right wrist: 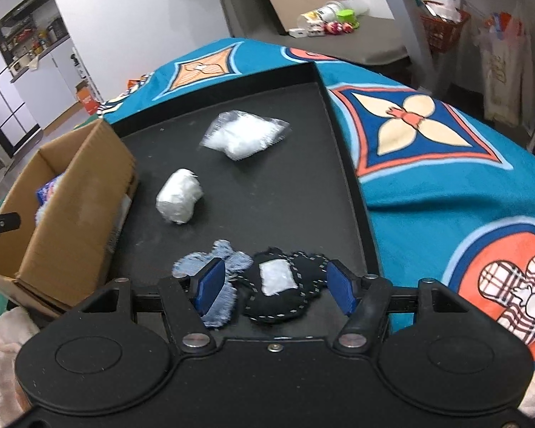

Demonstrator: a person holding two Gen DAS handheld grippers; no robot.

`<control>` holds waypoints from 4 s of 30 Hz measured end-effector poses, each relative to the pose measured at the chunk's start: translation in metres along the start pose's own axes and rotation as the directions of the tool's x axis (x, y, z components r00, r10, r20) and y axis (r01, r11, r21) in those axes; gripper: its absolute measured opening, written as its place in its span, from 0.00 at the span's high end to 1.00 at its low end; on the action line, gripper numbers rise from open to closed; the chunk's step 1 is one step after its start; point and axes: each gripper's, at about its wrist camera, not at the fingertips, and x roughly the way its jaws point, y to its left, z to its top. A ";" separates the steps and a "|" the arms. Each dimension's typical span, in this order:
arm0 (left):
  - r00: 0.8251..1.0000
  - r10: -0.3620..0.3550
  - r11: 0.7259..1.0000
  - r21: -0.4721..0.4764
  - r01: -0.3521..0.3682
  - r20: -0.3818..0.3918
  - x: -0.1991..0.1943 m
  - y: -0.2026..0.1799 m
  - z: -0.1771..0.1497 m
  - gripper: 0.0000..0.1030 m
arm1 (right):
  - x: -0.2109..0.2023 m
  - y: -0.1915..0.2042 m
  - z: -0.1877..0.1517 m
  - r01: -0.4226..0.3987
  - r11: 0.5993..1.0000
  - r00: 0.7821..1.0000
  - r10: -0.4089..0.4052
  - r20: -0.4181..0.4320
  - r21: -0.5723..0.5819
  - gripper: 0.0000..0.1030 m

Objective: Organize soft objects
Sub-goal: 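Reach the right tool to the black stitched plush and close on it, then carry the black stitched plush over the box and release it inside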

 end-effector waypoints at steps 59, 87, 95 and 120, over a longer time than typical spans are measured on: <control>1.000 -0.018 0.998 -0.056 0.018 -0.005 -0.004 0.012 0.000 0.42 | -0.018 0.051 0.045 -0.067 0.990 0.993 0.078 0.085 -0.125 0.82; 0.999 -0.052 0.993 -0.101 0.053 0.012 0.006 0.033 -0.014 0.65 | -0.013 0.152 0.064 -0.228 0.941 0.961 0.258 0.097 -0.248 0.81; 0.997 -0.083 0.989 -0.122 0.081 -0.006 0.012 0.043 -0.016 0.86 | -0.005 0.177 0.064 -0.261 0.924 0.953 0.293 0.078 -0.278 0.81; 0.992 -0.128 0.980 -0.158 0.125 -0.009 0.016 0.051 -0.018 0.90 | 0.016 0.211 0.063 -0.394 0.879 0.915 0.403 -0.022 -0.268 0.52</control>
